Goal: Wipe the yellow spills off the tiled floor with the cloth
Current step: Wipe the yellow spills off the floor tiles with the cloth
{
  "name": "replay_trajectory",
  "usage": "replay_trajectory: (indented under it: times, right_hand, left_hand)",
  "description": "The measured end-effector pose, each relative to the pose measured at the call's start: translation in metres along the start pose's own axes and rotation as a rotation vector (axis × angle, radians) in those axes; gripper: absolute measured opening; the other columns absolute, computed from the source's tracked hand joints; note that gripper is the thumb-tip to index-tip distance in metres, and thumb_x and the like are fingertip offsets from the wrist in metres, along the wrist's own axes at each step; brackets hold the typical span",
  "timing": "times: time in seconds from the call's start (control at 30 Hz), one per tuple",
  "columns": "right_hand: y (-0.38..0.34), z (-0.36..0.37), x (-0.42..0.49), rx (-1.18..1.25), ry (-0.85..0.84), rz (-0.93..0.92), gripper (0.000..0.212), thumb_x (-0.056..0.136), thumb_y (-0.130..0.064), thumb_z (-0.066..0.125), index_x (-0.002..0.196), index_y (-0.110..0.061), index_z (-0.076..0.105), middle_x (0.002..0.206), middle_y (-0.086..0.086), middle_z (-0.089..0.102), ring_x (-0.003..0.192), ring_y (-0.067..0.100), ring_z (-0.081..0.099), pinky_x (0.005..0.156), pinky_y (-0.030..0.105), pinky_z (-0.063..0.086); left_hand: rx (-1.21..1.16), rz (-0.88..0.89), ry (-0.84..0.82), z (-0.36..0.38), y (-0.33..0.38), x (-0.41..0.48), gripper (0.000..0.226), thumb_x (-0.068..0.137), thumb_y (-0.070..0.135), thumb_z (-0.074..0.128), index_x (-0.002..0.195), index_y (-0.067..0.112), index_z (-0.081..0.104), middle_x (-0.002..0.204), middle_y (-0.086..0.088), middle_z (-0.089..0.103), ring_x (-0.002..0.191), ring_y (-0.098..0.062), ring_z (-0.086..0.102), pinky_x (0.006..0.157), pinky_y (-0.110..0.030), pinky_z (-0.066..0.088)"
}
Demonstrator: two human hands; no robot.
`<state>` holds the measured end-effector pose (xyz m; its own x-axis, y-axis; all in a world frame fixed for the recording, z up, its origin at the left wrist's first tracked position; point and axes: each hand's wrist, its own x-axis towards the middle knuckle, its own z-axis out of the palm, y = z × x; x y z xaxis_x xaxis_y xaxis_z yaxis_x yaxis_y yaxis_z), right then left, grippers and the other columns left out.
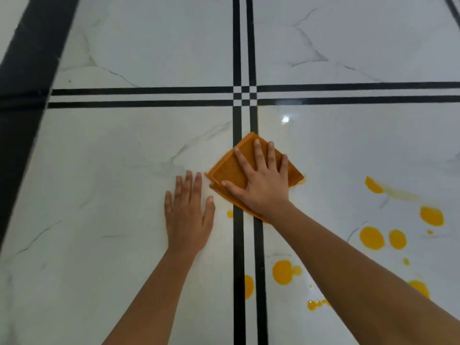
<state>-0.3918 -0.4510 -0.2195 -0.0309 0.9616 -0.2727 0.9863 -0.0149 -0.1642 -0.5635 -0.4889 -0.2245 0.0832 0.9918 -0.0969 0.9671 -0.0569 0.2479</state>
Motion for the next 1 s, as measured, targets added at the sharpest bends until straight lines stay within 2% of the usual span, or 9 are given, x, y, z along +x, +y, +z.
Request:
replay_trajectory:
  times: [0.17, 0.23, 0.37, 0.53, 0.6, 0.73, 0.8, 0.9, 1.0]
  right_hand:
    - [0.016, 0.020, -0.095, -0.077, -0.011, -0.306, 0.073, 0.082, -0.078, 0.017, 0.146, -0.046, 0.001, 0.159, 0.005, -0.003, 0.144, 0.033, -0.010, 0.111, 0.059, 0.001]
    - [0.036, 0.018, -0.092, -0.106, -0.014, -0.255, 0.066, 0.085, -0.073, 0.011, 0.145, -0.048, 0.002, 0.159, 0.003, -0.001, 0.145, 0.030, -0.008, 0.112, 0.057, 0.002]
    - [0.007, 0.017, -0.067, 0.020, 0.025, 0.095, 0.066, 0.086, -0.072, 0.010, 0.144, -0.045, -0.008, 0.158, 0.003, -0.011, 0.143, 0.031, -0.016, 0.111, 0.056, -0.008]
    - [-0.011, 0.050, -0.174, -0.051, -0.016, -0.226, 0.082, 0.078, -0.082, 0.022, 0.148, -0.041, 0.010, 0.158, 0.009, 0.007, 0.144, 0.035, -0.003, 0.109, 0.061, 0.005]
    - [0.017, 0.047, -0.166, -0.100, -0.008, -0.297, 0.083, 0.076, -0.084, 0.022, 0.147, -0.043, 0.005, 0.159, 0.006, 0.004, 0.144, 0.032, -0.006, 0.109, 0.062, 0.007]
    - [0.018, 0.030, -0.118, -0.016, 0.018, 0.103, 0.085, 0.074, -0.084, 0.011, 0.144, -0.044, -0.014, 0.156, 0.001, -0.020, 0.142, 0.030, -0.020, 0.110, 0.056, -0.011]
    - [0.004, 0.039, -0.141, 0.003, 0.038, 0.057, 0.086, 0.075, -0.084, 0.014, 0.147, -0.041, -0.006, 0.157, 0.004, -0.015, 0.143, 0.033, -0.015, 0.110, 0.057, -0.011]
    - [0.032, 0.050, -0.188, -0.086, -0.010, -0.237, 0.084, 0.077, -0.083, 0.022, 0.148, -0.041, 0.005, 0.159, 0.006, 0.002, 0.144, 0.032, -0.006, 0.109, 0.062, 0.007]
    - [0.068, 0.036, -0.153, -0.050, 0.068, -0.005, 0.076, 0.080, -0.079, 0.017, 0.145, -0.046, -0.005, 0.158, 0.001, -0.007, 0.145, 0.029, -0.009, 0.113, 0.058, 0.001]
  left_hand:
    - [0.003, -0.018, -0.043, -0.003, -0.013, -0.031, 0.068, 0.087, 0.049, 0.008, 0.147, 0.018, 0.017, 0.155, -0.007, 0.017, 0.142, -0.022, 0.007, 0.112, -0.044, 0.005]
    - [0.048, 0.073, -0.070, -0.001, -0.010, -0.039, 0.064, 0.090, 0.047, 0.011, 0.146, 0.017, 0.020, 0.153, -0.008, 0.022, 0.141, -0.023, 0.010, 0.110, -0.045, 0.008]
    - [0.096, 0.127, -0.104, 0.001, -0.010, -0.055, 0.064, 0.091, 0.048, 0.008, 0.146, 0.017, 0.020, 0.153, -0.009, 0.024, 0.141, -0.027, 0.017, 0.110, -0.045, 0.007]
    - [0.071, 0.111, -0.113, 0.002, -0.016, -0.081, 0.061, 0.093, 0.047, 0.006, 0.146, 0.018, 0.015, 0.153, -0.009, 0.023, 0.141, -0.027, 0.015, 0.110, -0.047, 0.008]
    - [0.121, 0.147, -0.121, 0.002, -0.013, -0.090, 0.062, 0.095, 0.047, 0.004, 0.145, 0.015, 0.024, 0.150, -0.012, 0.030, 0.138, -0.031, 0.025, 0.107, -0.050, 0.014]
    - [0.170, 0.183, -0.126, 0.006, -0.007, -0.102, 0.061, 0.095, 0.045, 0.005, 0.143, 0.015, 0.029, 0.148, -0.012, 0.033, 0.137, -0.031, 0.029, 0.106, -0.051, 0.015]
    - [0.163, 0.195, -0.127, 0.007, -0.002, -0.100, 0.060, 0.095, 0.045, 0.009, 0.144, 0.015, 0.027, 0.150, -0.011, 0.030, 0.139, -0.028, 0.021, 0.108, -0.049, 0.011]
    - [0.143, 0.222, -0.136, 0.007, 0.012, -0.096, 0.061, 0.092, 0.046, 0.011, 0.147, 0.019, 0.017, 0.154, -0.007, 0.020, 0.140, -0.022, 0.006, 0.110, -0.045, 0.003]
    - [0.131, 0.286, -0.167, 0.011, 0.030, -0.097, 0.061, 0.092, 0.046, 0.011, 0.147, 0.020, 0.014, 0.155, -0.004, 0.013, 0.141, -0.019, 0.001, 0.111, -0.044, 0.002]
